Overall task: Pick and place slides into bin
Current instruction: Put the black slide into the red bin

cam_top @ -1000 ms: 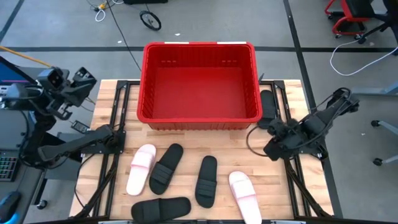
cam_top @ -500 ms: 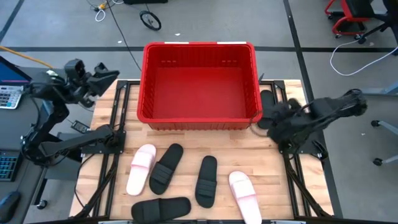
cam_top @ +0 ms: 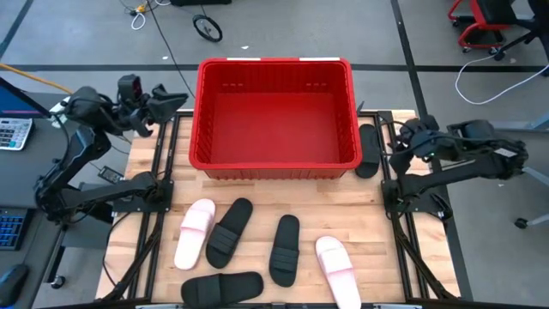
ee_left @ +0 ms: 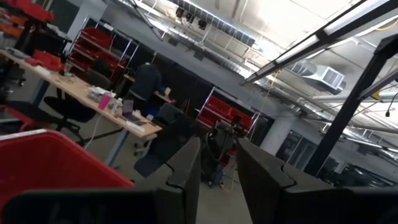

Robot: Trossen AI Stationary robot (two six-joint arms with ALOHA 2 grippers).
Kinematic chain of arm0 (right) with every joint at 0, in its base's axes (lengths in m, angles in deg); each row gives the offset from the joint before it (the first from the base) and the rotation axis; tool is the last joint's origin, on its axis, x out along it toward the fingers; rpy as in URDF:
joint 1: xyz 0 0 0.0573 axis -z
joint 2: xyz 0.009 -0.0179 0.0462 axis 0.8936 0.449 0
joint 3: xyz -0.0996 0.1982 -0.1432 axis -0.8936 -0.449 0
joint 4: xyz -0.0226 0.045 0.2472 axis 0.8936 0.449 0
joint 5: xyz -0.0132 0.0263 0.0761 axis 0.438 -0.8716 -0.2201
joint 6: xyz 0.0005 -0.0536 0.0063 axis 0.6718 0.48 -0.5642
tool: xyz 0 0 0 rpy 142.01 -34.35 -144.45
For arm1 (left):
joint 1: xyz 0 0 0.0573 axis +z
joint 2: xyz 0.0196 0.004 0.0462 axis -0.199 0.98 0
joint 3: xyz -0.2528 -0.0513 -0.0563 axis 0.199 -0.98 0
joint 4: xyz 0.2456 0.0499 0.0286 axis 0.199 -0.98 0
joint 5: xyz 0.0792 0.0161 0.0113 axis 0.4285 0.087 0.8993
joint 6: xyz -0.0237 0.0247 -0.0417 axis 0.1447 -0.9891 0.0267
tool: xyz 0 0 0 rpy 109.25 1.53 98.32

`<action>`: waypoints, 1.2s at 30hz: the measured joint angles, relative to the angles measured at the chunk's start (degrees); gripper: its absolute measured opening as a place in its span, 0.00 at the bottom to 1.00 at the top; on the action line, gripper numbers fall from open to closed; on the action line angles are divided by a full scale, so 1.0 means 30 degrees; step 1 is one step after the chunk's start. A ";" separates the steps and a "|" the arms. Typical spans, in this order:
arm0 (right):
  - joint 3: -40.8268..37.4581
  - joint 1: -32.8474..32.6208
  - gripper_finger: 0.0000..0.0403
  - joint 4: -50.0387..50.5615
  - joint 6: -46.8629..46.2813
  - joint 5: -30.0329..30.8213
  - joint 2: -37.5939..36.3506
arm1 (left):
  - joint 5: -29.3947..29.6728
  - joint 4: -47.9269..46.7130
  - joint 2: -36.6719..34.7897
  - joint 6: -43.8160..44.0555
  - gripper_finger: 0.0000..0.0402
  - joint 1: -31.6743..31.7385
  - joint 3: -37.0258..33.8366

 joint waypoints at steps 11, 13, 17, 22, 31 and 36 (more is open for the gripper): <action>-0.0036 0.1073 0.35 -0.0213 0.0671 -0.0644 0.0607 | -0.0001 0.0049 -0.0034 0.0425 0.27 -0.0036 0.0000; -0.0036 0.1640 0.38 -0.0144 -0.0176 -0.2094 0.0790 | 0.0000 0.0052 -0.0007 0.0425 0.27 -0.0036 0.0007; -0.0085 0.2685 0.43 0.0084 -0.1495 -0.3938 0.1420 | 0.0000 0.0035 -0.0004 0.0423 0.27 -0.0036 0.0007; -0.1700 0.3069 0.47 -0.0996 -0.2262 -0.4874 0.1940 | 0.0000 0.0030 -0.0004 0.0418 0.27 -0.0035 0.0007; -0.2371 0.4922 0.45 -0.0789 -0.0561 -0.3908 0.1654 | -0.0007 0.0001 -0.0004 0.1998 0.27 -0.0036 0.0007; -0.2197 0.7917 0.47 -0.0332 0.1319 -0.5282 0.1198 | -0.0015 0.0007 -0.0004 0.2043 0.27 -0.0036 0.0007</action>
